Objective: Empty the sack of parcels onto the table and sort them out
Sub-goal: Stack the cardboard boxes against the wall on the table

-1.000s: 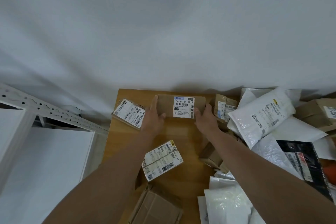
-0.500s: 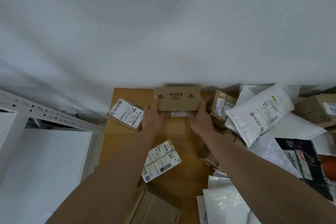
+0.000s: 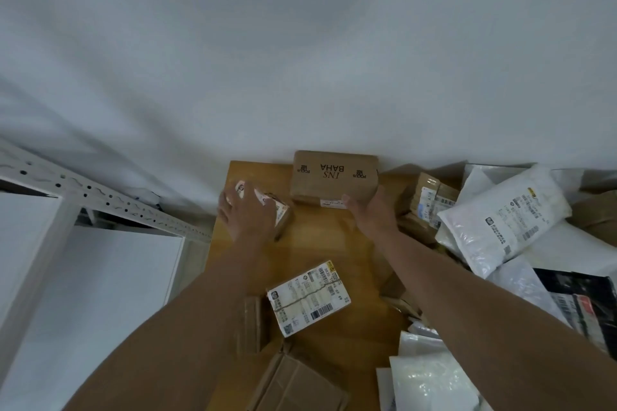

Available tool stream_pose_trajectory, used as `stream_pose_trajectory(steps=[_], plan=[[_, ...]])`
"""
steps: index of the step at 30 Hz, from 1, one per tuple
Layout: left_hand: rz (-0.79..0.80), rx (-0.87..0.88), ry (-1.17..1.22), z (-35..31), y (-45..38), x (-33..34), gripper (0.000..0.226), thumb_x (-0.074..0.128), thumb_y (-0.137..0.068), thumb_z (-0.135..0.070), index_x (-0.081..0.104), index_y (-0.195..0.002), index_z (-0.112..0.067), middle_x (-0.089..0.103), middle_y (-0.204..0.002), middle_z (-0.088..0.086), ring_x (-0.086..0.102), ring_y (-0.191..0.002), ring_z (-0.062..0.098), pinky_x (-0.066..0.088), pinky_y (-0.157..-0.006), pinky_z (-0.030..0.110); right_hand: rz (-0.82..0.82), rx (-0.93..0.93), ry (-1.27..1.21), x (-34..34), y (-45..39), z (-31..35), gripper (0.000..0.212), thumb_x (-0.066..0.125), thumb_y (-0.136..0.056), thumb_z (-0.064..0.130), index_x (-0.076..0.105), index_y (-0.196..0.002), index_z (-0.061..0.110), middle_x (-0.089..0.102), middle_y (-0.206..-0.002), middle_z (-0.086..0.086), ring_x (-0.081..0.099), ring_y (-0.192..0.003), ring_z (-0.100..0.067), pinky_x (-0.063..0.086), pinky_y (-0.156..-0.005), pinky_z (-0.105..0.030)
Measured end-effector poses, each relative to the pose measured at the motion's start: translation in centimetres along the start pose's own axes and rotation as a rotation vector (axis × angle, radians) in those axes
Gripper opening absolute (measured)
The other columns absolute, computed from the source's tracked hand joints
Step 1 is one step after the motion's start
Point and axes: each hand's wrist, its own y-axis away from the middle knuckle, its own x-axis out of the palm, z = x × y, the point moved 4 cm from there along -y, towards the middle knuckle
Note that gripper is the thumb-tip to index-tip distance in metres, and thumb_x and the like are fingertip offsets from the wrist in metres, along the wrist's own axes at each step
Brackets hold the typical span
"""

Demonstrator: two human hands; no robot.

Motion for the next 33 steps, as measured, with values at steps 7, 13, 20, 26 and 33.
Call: stream_pose_trajectory(steps=[7, 13, 20, 26, 33], plan=[[0.282, -0.165, -0.036, 7.0, -1.0, 0.9, 0.112, 0.079, -0.069, -0.056, 0.008, -0.151, -0.032, 0.024, -0.148, 0.016, 0.032, -0.135, 0.040, 0.029, -0.110, 0.054, 0.025, 0.016, 0.075, 2.8, -0.6, 1.8, 0.074, 0.064, -0.091, 0.044, 0.029, -0.146, 0.008, 0.053, -0.139, -0.010, 0.052, -0.124, -0.031, 0.047, -0.099, -0.039], [0.387, -0.230, 0.112, 9.4, -0.1, 1.6, 0.099, 0.089, -0.062, -0.042, 0.032, -0.139, -0.015, 0.035, -0.142, 0.011, 0.044, -0.128, 0.031, 0.041, -0.107, 0.046, 0.062, -0.016, 0.127, 7.5, -0.2, 4.6, 0.072, 0.067, -0.089, 0.045, 0.034, -0.142, 0.008, 0.054, -0.137, -0.009, 0.053, -0.124, -0.030, 0.048, -0.097, -0.039], [0.380, -0.200, 0.182, 9.5, 0.9, 2.2, 0.074, 0.081, -0.076, -0.036, 0.037, -0.131, -0.012, 0.057, -0.130, 0.011, 0.055, -0.120, 0.029, 0.049, -0.098, 0.047, 0.125, 0.038, 0.075, 12.1, -0.1, 7.0, 0.073, 0.068, -0.087, 0.046, 0.034, -0.142, 0.012, 0.054, -0.137, -0.007, 0.055, -0.121, -0.029, 0.047, -0.094, -0.038], [0.401, -0.201, 0.234, 9.6, 1.4, 1.6, 0.069, 0.067, -0.089, -0.032, 0.031, -0.144, -0.011, 0.054, -0.137, 0.010, 0.054, -0.122, 0.030, 0.046, -0.101, 0.042, 0.127, 0.034, 0.103, 12.8, 0.0, 7.1, 0.074, 0.067, -0.086, 0.052, 0.035, -0.141, 0.012, 0.054, -0.136, -0.008, 0.056, -0.120, -0.029, 0.048, -0.090, -0.037], [0.258, -0.349, -0.021, 12.9, 3.4, -1.0, 0.055, 0.043, -0.092, -0.047, 0.043, -0.141, -0.021, 0.048, -0.140, 0.010, 0.041, -0.128, 0.032, 0.031, -0.107, 0.047, 0.106, -0.124, 0.398, 9.9, 3.6, 5.2, 0.084, 0.058, -0.087, 0.058, 0.024, -0.147, 0.012, 0.033, -0.149, -0.014, 0.037, -0.135, -0.034, 0.041, -0.105, -0.047]])
